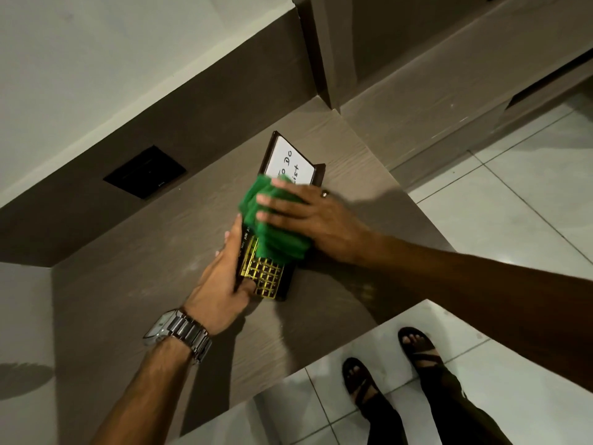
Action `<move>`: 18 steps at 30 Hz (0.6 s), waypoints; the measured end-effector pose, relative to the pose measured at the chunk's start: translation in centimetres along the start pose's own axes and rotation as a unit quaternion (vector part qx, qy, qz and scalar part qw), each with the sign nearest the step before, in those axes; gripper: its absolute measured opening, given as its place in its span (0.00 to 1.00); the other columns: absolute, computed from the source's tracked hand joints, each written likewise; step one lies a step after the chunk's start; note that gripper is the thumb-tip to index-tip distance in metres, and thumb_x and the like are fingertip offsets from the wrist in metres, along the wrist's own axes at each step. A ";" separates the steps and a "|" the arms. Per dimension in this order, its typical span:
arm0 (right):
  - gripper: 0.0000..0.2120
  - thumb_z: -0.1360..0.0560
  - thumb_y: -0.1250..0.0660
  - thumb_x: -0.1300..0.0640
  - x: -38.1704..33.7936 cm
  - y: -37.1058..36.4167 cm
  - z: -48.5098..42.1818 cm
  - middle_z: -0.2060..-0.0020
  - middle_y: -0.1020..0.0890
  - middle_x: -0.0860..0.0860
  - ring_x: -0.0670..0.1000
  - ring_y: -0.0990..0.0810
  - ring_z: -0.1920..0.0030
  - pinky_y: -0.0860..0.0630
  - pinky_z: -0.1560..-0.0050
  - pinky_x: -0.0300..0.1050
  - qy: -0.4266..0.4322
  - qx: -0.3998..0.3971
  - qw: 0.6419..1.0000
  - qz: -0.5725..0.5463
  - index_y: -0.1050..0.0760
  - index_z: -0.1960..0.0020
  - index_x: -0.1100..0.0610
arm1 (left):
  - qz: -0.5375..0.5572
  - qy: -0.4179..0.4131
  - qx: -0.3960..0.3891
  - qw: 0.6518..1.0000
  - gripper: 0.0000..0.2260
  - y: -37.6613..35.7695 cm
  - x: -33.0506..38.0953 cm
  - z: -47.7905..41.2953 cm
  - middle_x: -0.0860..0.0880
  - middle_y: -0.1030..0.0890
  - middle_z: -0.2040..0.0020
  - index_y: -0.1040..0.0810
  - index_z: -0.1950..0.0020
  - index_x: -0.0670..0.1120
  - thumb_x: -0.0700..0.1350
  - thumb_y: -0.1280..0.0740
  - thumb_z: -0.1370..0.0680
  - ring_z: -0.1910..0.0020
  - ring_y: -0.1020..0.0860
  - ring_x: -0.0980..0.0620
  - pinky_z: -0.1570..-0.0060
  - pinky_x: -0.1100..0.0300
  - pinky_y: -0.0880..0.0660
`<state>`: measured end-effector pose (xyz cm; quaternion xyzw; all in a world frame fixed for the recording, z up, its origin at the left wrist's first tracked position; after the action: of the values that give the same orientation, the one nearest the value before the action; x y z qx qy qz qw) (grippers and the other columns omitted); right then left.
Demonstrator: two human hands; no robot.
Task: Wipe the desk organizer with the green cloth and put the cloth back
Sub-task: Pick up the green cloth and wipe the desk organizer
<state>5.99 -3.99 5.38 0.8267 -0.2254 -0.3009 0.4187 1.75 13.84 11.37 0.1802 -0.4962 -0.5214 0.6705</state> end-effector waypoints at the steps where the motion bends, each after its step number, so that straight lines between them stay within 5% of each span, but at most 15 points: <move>1: 0.35 0.29 0.28 0.64 0.8 0.4 -0.1 0.26 0.35 0.54 0.60 0.41 0.25 0.32 0.34 0.65 -0.019 -0.004 1.000 0.017 0.38 0.26 0.53 | 0.003 0.003 -0.003 1.000 0.47 0.0 0.0 0.1 0.41 0.41 0.22 0.66 0.25 0.64 0.35 0.34 0.25 0.28 0.35 0.33 0.34 0.32 0.33; 7: 0.35 0.24 0.34 0.58 -0.6 -1.3 3.6 0.23 0.45 0.51 0.56 0.50 0.23 0.38 0.30 0.63 -0.129 -0.113 0.984 -0.036 0.47 0.23 0.51 | 0.011 0.008 -0.008 1.000 0.49 0.0 0.2 0.4 0.44 0.45 0.20 0.69 0.28 0.69 0.35 0.34 0.24 0.26 0.38 0.35 0.34 0.31 0.33; 12: 0.30 0.26 0.36 0.65 -1.1 1.7 -1.9 0.25 0.36 0.55 0.59 0.41 0.26 0.34 0.32 0.59 -0.063 0.000 0.995 -0.079 0.39 0.25 0.57 | 0.006 0.004 -0.002 1.000 0.43 -0.2 0.2 0.3 0.42 0.36 0.24 0.58 0.22 0.56 0.33 0.35 0.25 0.29 0.33 0.36 0.32 0.34 0.35; 15: 0.27 0.25 0.36 0.68 -1.0 1.9 -3.1 0.27 0.34 0.54 0.58 0.40 0.26 0.36 0.31 0.55 -0.062 0.039 0.994 -0.084 0.35 0.27 0.59 | 0.008 0.002 0.019 1.000 0.30 -0.1 0.3 0.5 0.52 0.25 0.44 0.43 0.28 0.45 0.32 0.34 0.26 0.46 0.23 0.49 0.40 0.38 0.27; 18: 0.29 0.26 0.36 0.68 0.1 0.9 -1.6 0.26 0.34 0.53 0.58 0.42 0.26 0.35 0.31 0.55 -0.065 0.019 0.997 -0.044 0.36 0.26 0.57 | 0.000 0.010 0.006 1.000 0.43 0.0 0.5 0.4 0.41 0.32 0.27 0.59 0.22 0.56 0.33 0.35 0.25 0.32 0.30 0.38 0.34 0.34 0.32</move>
<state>7.02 -3.66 6.88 0.8221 -0.2214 -0.3682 0.3737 1.33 13.51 11.77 0.1893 -0.4924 -0.5169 0.6741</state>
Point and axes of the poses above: each hand's wrist, its own z-axis away from the middle knuckle, its own y-axis out of the back of the hand, x = y × z, the point moved 4 cm from there along -z, towards the middle knuckle
